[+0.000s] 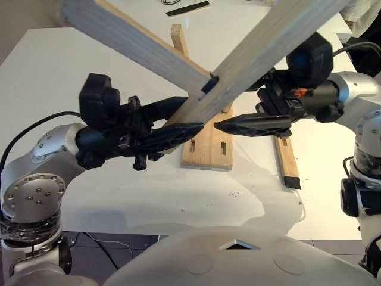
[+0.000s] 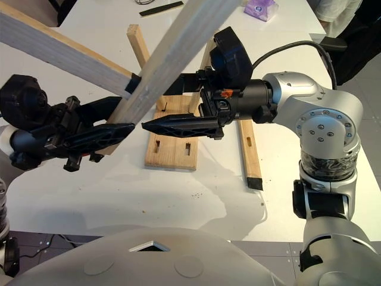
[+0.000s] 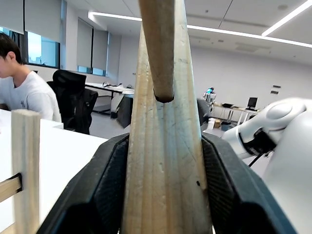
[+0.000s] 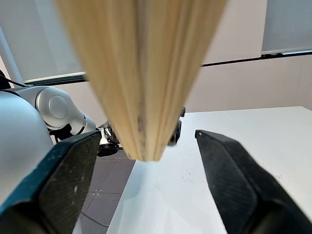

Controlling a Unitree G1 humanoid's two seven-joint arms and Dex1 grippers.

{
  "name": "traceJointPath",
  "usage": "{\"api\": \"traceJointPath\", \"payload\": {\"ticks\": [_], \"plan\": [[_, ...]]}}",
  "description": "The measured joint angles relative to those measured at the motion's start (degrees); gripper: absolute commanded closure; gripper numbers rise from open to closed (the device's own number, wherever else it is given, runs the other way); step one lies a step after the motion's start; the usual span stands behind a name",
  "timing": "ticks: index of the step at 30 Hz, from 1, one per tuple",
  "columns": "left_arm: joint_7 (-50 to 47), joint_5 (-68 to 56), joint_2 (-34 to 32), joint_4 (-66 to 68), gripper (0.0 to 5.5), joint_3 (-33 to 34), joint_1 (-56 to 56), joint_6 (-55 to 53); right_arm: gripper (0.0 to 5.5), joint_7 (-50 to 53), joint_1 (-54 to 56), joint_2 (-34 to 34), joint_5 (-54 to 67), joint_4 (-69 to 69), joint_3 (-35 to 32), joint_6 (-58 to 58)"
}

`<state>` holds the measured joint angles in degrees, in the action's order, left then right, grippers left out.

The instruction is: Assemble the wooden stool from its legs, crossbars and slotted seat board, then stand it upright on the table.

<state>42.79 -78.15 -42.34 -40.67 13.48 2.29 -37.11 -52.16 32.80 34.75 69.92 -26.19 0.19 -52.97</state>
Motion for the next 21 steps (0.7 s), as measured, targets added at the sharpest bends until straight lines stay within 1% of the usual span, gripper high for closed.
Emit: {"api": "traceJointPath", "payload": {"ticks": [3,9,13,18,19,21], "plan": [[1.0,3.8,0.0,0.2,3.46,-0.7,-0.4,0.4,1.93,0.0,0.2,-0.1,0.0,0.0,0.1,-0.6],[2.9,9.6,0.1,-0.1,3.46,-3.0,-0.9,1.9,2.86,0.6,0.5,-0.7,-0.7,0.6,0.2,-0.7],[3.2,10.8,0.2,0.0,3.46,-4.0,-1.1,1.9,3.44,-0.3,0.5,-0.5,-3.8,0.8,0.9,0.0],[3.6,11.9,0.2,-0.1,3.46,-4.4,-1.0,1.5,3.44,-3.9,0.4,0.9,-7.7,0.2,2.7,3.6],[3.6,11.9,0.2,-0.1,3.1,-4.5,-1.0,1.3,3.44,-4.3,0.3,1.1,-8.1,0.2,3.0,4.2],[2.8,11.8,0.3,0.0,2.81,-4.7,-0.8,0.5,3.46,-4.6,0.0,1.4,-9.0,-0.1,3.4,4.7]]}}
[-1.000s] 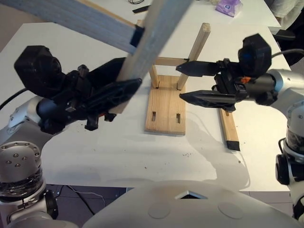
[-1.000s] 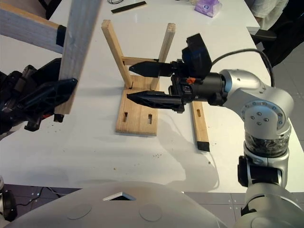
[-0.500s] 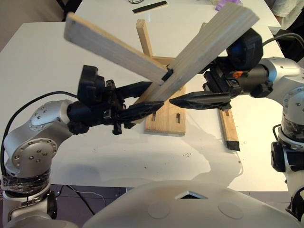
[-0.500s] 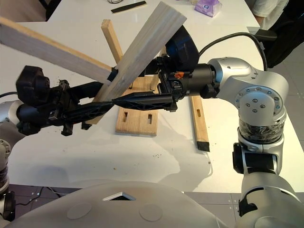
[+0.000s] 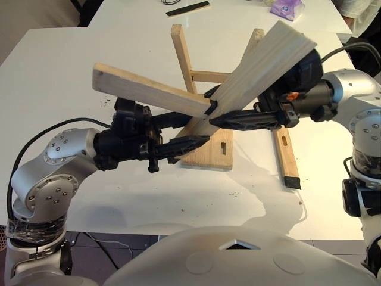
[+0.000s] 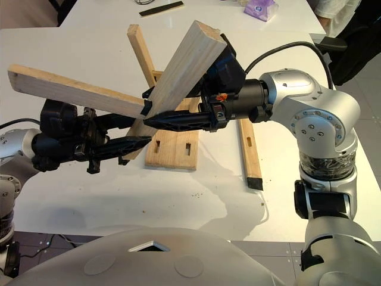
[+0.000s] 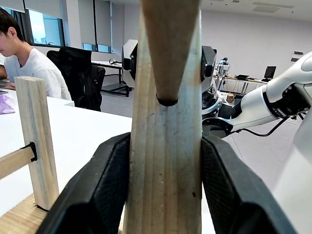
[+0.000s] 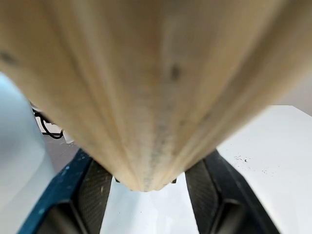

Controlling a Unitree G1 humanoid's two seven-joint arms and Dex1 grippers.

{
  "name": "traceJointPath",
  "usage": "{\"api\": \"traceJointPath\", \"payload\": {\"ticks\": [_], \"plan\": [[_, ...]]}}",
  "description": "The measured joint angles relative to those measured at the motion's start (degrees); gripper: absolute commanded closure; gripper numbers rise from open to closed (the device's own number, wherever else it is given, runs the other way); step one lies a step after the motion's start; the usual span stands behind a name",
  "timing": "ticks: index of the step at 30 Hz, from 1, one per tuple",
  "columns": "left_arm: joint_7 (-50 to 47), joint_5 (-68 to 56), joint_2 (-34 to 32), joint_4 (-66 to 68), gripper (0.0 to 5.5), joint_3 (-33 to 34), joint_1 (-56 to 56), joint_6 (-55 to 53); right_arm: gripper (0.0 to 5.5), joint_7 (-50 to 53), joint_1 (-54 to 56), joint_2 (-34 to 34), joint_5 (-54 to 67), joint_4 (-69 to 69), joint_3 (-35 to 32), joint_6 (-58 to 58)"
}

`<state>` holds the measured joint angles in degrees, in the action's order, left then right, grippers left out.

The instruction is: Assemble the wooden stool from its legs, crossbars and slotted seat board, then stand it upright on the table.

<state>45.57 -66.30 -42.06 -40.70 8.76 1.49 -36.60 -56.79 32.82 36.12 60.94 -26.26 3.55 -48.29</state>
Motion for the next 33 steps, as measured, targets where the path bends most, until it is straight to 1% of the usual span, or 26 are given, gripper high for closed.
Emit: {"api": "traceJointPath", "payload": {"ticks": [3,5,6,9,10,12,14,16,17,19,22,33], "plan": [[-1.4,2.3,0.1,0.8,2.32,-1.2,0.3,-0.1,3.47,0.4,-0.3,0.6,-1.2,0.2,0.2,-0.1],[-1.3,8.8,-0.1,2.9,1.99,-4.0,-0.9,1.2,3.47,1.3,-0.2,0.6,-2.0,1.1,-1.1,0.1],[-1.2,14.8,-0.4,5.2,1.77,-6.5,-2.3,3.3,3.47,2.2,0.1,0.6,-3.4,1.9,-1.3,0.4],[-0.5,27.8,-1.0,12.4,1.75,-12.6,-7.2,10.0,3.47,3.8,0.2,0.4,-6.6,3.7,-1.2,0.9],[-0.3,32.9,-1.1,16.6,1.75,-14.9,-9.7,13.7,3.47,4.1,0.2,0.4,-8.2,4.1,-0.9,1.2],[-0.6,42.2,-0.7,27.3,1.75,-18.1,-14.3,20.2,3.47,3.2,-0.3,2.3,-13.7,3.9,1.8,3.6],[-0.5,45.1,0.0,30.4,1.75,-18.0,-15.1,26.5,3.47,0.3,-3.4,6.3,-21.0,3.5,5.9,7.2],[-0.5,47.1,0.3,32.3,1.75,-17.9,-15.0,30.0,3.47,-3.4,-7.7,10.5,-27.4,3.0,9.1,11.6],[-0.5,47.3,0.4,32.9,1.75,-17.7,-15.2,30.9,3.47,-4.6,-9.5,11.8,-28.4,2.9,9.7,13.3],[-0.5,48.1,1.2,33.9,1.75,-17.6,-15.0,32.5,3.47,-7.0,-10.5,13.3,-29.3,2.3,9.5,16.1],[-0.5,48.9,1.7,34.4,1.75,-17.6,-15.0,33.8,3.47,-8.2,-11.5,13.7,-29.5,2.7,8.3,17.1],[-1.6,50.5,2.9,34.5,1.75,-17.3,-15.8,35.6,3.47,-8.7,-13.6,13.9,-28.9,3.2,5.6,16.5]]}}
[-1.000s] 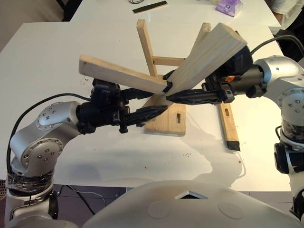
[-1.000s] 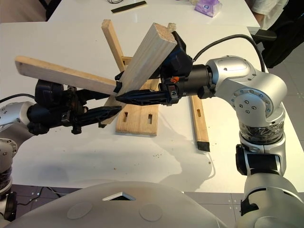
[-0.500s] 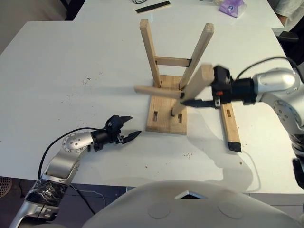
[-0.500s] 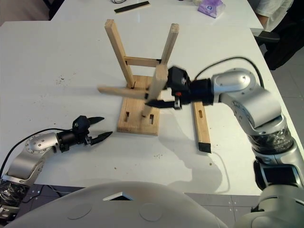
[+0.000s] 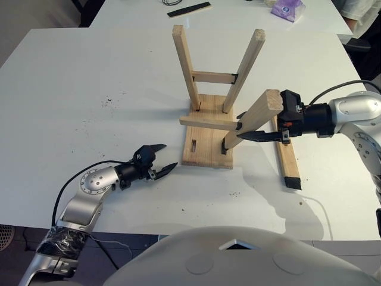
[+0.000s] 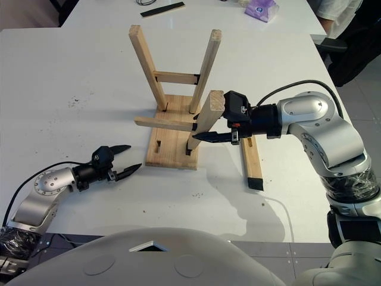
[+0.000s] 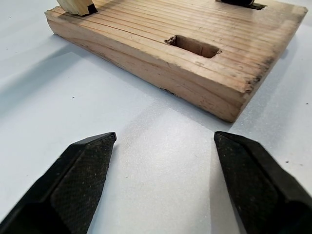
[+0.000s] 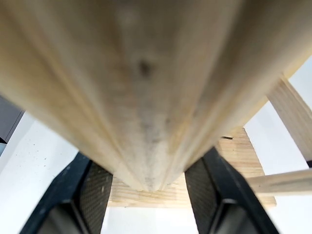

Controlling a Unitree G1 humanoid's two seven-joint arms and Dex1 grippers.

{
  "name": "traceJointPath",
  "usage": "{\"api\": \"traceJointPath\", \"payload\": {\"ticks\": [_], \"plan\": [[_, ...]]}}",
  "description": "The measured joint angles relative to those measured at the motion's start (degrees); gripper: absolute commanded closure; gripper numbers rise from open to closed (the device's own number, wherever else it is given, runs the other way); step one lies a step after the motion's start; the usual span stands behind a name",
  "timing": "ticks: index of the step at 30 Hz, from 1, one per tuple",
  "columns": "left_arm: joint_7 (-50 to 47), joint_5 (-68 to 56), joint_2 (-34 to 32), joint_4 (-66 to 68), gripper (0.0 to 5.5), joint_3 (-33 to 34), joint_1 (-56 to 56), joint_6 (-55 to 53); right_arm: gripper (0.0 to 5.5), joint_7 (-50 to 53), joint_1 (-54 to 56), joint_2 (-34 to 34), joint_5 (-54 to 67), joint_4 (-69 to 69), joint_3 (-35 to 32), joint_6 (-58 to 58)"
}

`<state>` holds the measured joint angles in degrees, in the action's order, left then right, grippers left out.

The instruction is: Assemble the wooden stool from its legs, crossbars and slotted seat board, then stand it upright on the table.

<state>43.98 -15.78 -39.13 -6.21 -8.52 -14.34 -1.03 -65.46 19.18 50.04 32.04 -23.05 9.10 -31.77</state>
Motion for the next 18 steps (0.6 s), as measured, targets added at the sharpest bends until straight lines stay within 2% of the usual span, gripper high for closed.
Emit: {"api": "traceJointPath", "payload": {"ticks": [18], "plan": [[-1.4,2.1,2.3,-3.1,1.75,-0.4,0.1,-3.0,3.47,1.9,-2.5,-0.1,0.8,-4.1,-0.1,-1.3]]}}
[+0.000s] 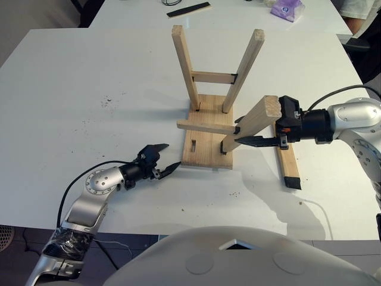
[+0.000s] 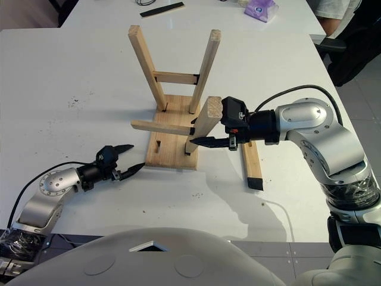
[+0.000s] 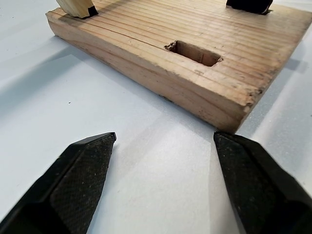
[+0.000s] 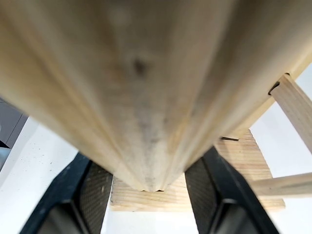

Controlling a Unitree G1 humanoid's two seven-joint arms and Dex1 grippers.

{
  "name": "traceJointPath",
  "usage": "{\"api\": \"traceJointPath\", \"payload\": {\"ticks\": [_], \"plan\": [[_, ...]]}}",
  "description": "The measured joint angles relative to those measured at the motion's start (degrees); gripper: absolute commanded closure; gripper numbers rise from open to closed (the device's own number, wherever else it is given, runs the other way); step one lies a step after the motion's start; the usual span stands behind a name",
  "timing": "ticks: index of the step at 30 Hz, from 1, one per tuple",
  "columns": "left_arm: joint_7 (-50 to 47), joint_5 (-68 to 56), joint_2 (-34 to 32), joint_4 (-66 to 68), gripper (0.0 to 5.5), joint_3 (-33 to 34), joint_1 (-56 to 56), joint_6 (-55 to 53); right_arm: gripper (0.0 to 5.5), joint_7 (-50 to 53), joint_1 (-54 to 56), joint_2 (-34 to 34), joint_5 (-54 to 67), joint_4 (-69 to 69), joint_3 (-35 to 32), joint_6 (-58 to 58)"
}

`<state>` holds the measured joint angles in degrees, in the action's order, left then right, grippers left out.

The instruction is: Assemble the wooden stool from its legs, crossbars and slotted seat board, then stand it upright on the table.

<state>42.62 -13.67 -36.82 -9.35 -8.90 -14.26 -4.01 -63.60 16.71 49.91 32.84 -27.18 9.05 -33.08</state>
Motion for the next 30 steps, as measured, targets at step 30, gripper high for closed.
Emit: {"api": "traceJointPath", "payload": {"ticks": [30], "plan": [[-2.3,2.7,3.6,-2.4,1.75,-0.1,-2.0,-1.8,3.47,-3.3,3.6,1.3,-4.3,9.7,9.1,11.7]]}}
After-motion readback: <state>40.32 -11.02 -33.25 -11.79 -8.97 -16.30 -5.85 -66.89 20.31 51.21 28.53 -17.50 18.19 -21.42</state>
